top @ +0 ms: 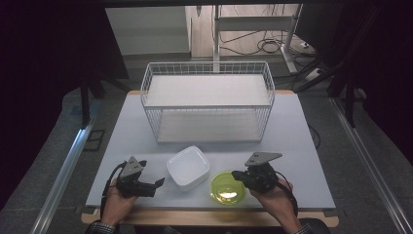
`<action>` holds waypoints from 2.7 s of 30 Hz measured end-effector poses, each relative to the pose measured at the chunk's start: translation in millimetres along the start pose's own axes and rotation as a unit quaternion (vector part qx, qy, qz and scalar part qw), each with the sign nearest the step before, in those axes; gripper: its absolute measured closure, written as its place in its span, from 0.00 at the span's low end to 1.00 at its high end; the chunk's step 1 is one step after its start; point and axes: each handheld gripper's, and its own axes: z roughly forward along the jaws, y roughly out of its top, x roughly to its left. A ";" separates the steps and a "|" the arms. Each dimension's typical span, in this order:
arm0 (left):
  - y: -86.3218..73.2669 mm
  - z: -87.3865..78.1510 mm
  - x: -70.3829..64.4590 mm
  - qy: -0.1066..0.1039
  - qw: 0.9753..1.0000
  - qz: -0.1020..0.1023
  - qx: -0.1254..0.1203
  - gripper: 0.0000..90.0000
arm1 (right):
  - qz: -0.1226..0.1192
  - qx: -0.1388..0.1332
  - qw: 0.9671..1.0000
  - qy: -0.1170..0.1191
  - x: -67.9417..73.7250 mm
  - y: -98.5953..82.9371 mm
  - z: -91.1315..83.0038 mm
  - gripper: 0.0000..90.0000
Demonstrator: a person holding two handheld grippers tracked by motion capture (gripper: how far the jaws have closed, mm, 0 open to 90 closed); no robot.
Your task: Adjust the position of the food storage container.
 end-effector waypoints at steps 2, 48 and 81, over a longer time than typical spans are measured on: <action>0.0 -0.1 0.0 0.000 1.000 0.000 -0.001 0.04 | -0.002 0.003 1.000 0.009 5.2 2.7 3.7 0.99; -0.4 2.9 -2.4 0.000 1.000 0.011 0.010 0.05 | -0.026 0.035 0.998 0.045 37.2 5.9 32.8 0.99; -0.2 4.1 -2.4 -0.005 1.000 0.002 0.018 0.05 | 0.037 0.047 0.997 -0.048 -18.6 -26.3 -9.6 0.99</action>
